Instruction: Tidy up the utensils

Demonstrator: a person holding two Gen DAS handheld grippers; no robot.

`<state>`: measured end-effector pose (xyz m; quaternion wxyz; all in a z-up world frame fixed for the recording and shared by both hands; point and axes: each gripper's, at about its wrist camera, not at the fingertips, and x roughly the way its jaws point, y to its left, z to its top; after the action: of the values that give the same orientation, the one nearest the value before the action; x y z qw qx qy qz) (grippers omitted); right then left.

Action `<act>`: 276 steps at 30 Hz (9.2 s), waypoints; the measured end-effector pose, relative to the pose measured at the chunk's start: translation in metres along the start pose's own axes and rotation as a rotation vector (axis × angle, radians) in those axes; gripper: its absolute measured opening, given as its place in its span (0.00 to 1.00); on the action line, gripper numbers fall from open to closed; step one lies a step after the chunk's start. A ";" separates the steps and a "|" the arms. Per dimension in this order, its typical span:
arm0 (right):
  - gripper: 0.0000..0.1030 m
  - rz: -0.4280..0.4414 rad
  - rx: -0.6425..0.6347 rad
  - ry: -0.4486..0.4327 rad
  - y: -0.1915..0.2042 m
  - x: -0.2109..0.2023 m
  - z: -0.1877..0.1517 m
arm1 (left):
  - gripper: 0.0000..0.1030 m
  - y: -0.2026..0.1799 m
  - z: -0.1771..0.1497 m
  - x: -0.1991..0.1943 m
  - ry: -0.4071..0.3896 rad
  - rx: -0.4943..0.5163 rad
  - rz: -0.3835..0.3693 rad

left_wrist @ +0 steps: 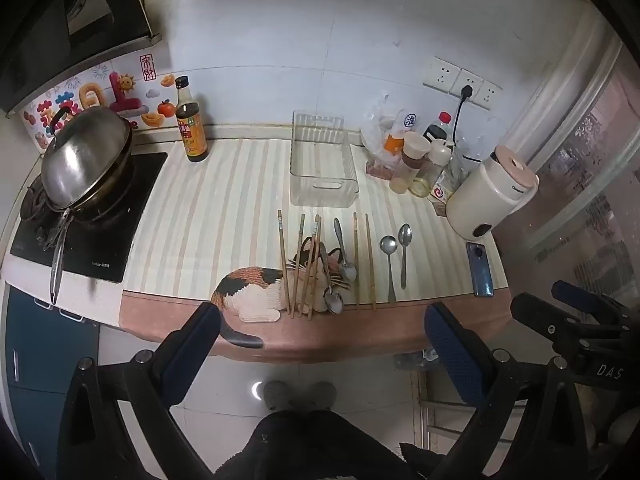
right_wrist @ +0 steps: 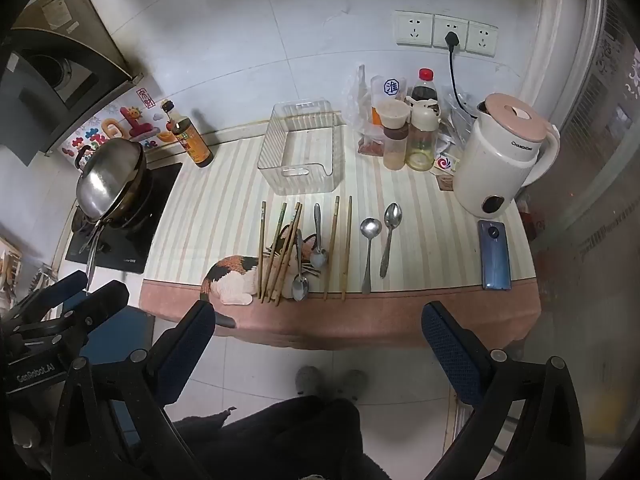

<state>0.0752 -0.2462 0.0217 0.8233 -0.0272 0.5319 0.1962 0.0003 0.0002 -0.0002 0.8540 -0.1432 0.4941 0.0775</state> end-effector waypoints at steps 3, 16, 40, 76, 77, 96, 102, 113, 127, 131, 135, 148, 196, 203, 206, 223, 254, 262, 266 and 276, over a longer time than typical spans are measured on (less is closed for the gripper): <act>1.00 0.003 0.002 0.001 0.000 0.000 0.001 | 1.00 0.000 0.001 0.000 -0.006 0.002 0.000; 1.00 0.007 0.000 0.000 0.000 -0.001 0.006 | 1.00 -0.001 0.007 -0.003 -0.016 0.001 -0.011; 1.00 0.015 0.003 0.003 0.000 0.002 0.008 | 1.00 -0.007 0.007 0.001 -0.022 0.012 -0.014; 1.00 0.020 -0.006 0.002 0.018 0.003 0.016 | 1.00 -0.006 0.015 0.001 -0.024 0.014 -0.011; 1.00 0.020 -0.007 0.002 0.020 0.003 0.016 | 1.00 -0.006 0.015 0.001 -0.023 0.014 -0.012; 1.00 0.025 -0.008 0.001 0.018 0.002 0.014 | 1.00 -0.002 0.012 0.000 -0.026 0.017 -0.020; 1.00 0.004 0.017 -0.040 0.019 0.000 0.014 | 1.00 -0.001 0.011 0.003 -0.091 0.042 0.061; 0.97 -0.180 0.180 -0.101 -0.009 0.070 0.014 | 1.00 0.044 0.035 0.099 -0.149 0.079 0.295; 0.37 -0.094 0.228 0.160 -0.043 0.254 0.031 | 0.77 0.062 0.051 0.305 0.287 -0.025 0.220; 0.38 -0.079 0.213 0.261 -0.048 0.313 0.044 | 0.67 0.065 0.047 0.353 0.395 -0.045 0.223; 0.38 -0.095 0.194 0.348 -0.052 0.360 0.048 | 0.51 0.065 0.042 0.382 0.463 -0.032 0.231; 0.07 -0.174 0.062 0.483 -0.036 0.404 0.027 | 0.04 0.067 0.006 0.358 0.480 -0.014 0.252; 0.06 0.160 0.197 0.167 -0.040 0.275 0.169 | 0.04 -0.002 0.170 0.216 0.075 -0.048 0.048; 0.06 0.181 0.180 0.170 -0.035 0.319 0.257 | 0.04 -0.007 0.263 0.282 0.160 -0.096 -0.041; 0.06 0.159 0.157 0.198 -0.031 0.351 0.281 | 0.04 -0.003 0.283 0.319 0.206 -0.098 -0.016; 0.39 0.045 0.143 0.251 -0.043 0.390 0.267 | 0.79 0.018 0.252 0.324 0.136 -0.050 0.209; 0.44 -0.009 0.273 0.305 -0.075 0.359 0.045 | 0.26 0.004 0.035 0.383 0.445 0.054 0.158; 0.41 0.024 0.250 0.339 -0.058 0.382 0.038 | 0.05 0.034 0.026 0.373 0.428 -0.057 0.135; 0.28 0.017 0.206 0.360 -0.043 0.397 0.037 | 0.05 0.043 0.015 0.365 0.427 -0.066 0.150; 0.07 -0.154 0.063 0.424 -0.028 0.403 0.017 | 0.05 0.037 0.006 0.363 0.420 -0.041 0.157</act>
<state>0.2433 -0.1489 -0.3330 0.7060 -0.0826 0.6953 0.1060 0.1767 0.0334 -0.3184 0.7208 -0.1345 0.6689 0.1223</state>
